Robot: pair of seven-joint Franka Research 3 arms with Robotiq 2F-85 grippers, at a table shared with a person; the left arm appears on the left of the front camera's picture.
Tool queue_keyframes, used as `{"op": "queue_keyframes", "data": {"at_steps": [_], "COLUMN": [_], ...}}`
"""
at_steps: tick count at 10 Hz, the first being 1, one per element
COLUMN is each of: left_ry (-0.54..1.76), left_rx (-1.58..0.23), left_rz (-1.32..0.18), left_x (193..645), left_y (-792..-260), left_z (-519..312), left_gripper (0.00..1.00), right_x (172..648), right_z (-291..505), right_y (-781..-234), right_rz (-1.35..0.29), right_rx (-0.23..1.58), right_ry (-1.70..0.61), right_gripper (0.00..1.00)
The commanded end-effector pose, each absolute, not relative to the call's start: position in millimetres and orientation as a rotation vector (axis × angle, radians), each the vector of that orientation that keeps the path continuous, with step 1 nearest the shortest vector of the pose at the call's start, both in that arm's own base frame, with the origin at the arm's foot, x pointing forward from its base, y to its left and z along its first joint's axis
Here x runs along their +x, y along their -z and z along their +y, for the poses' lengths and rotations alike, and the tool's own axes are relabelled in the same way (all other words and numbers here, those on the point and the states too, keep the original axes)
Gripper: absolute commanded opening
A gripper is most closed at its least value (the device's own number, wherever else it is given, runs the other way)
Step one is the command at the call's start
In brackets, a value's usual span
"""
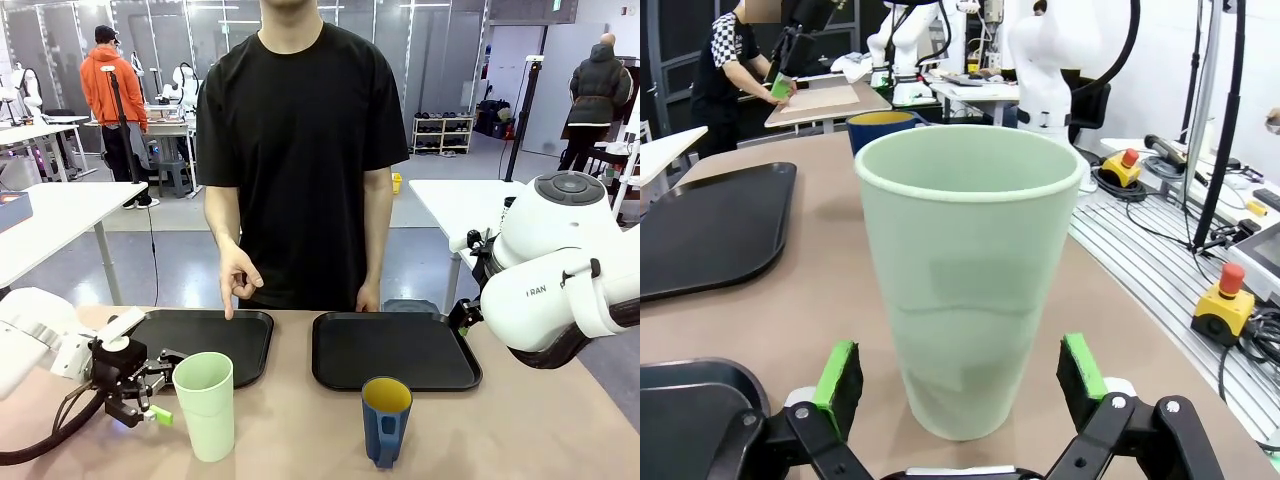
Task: Sort and store the cups by type.
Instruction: Pick up the Reusable plastic cup.
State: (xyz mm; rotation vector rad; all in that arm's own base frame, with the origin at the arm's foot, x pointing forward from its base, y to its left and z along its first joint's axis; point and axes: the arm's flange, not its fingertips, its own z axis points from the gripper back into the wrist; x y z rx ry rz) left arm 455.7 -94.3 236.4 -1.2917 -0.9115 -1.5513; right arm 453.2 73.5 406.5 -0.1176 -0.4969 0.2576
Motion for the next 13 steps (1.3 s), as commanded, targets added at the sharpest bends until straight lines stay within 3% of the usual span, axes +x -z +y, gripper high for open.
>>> {"op": "queue_keyframes", "data": {"at_steps": [1,5,13], "left_ry": [1.597,1.615,1.683], "left_rx": [-1.336,-1.392,-1.491], "left_rz": [-0.936,-0.975,-0.839], "left_x": [457,457,444], "left_y": [-230,-223,-213], "left_z": [-100,-119,-147], "left_gripper": [1.00,1.00,1.00], "right_x": [454,454,454], "right_z": [74,74,74], "right_y": [-406,-406,-406], "right_rz": [-0.498,-0.498,-0.498], "right_rx": [-0.117,-0.117,-0.117], "right_ry": [-0.258,-0.258,-0.258], "right_gripper": [1.00,1.00,1.00]}}
